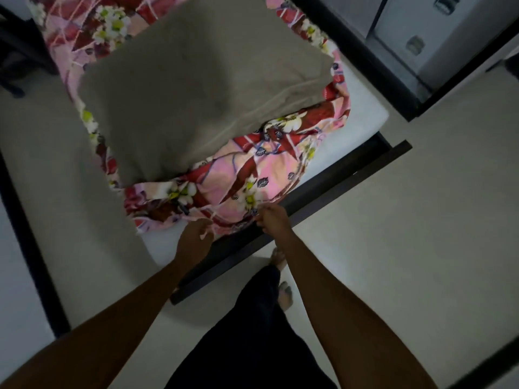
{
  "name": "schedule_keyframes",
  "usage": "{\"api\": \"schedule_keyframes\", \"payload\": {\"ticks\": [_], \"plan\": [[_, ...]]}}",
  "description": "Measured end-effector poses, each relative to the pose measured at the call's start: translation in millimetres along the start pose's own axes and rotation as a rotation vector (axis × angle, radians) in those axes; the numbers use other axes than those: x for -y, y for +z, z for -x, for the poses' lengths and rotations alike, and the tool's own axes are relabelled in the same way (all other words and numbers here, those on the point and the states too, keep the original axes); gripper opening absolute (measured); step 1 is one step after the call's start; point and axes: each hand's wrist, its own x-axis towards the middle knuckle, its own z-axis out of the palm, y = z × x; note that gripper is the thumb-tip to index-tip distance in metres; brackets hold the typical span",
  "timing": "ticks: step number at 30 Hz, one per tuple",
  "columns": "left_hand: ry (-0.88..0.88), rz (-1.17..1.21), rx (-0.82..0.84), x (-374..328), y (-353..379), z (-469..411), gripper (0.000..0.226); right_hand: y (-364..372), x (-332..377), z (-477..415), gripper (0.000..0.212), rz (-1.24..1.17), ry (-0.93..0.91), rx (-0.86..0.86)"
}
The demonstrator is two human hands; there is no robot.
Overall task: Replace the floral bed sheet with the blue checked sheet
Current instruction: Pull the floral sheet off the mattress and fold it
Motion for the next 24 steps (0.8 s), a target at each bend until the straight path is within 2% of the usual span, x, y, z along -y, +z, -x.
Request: {"api": "schedule_keyframes", "payload": {"ticks": [5, 9, 13, 16, 19, 22, 24], "plan": [[-0.094, -0.002, -0.057, 68.5, -64.4, 44.7, 0.021, 82.6, -32.8, 37.0, 0.016, 0.125, -0.029, 0.107], [-0.171, 0.021, -0.11, 113.6, -108.9, 59.2, 0.019, 148.4, -67.3, 29.1, 0.019, 0.324, -0.054, 0.161], [-0.201, 0.028, -0.114, 162.0, -147.1, 51.5, 0.02, 215.9, -54.1, 46.9, 0.017, 0.422, -0.089, 0.215], [-0.197, 0.062, -0.109, 201.2, -178.4, 24.8, 0.021, 277.7, -43.9, 35.5, 0.012, 0.438, -0.057, 0.215], [-0.158, 0.125, -0.084, 239.7, -212.1, -19.7, 0.02, 348.8, -41.0, -3.2, 0.01, 0.492, -0.143, 0.146], [-0.12, 0.168, -0.019, 301.2, -264.7, -81.9, 0.021, 438.4, -30.0, -50.9, 0.02, 0.577, -0.168, 0.076], [-0.081, 0.13, 0.029, 338.2, -309.9, -118.7, 0.021, 488.6, -6.7, -65.8, 0.017, 0.629, -0.179, 0.039]]}}
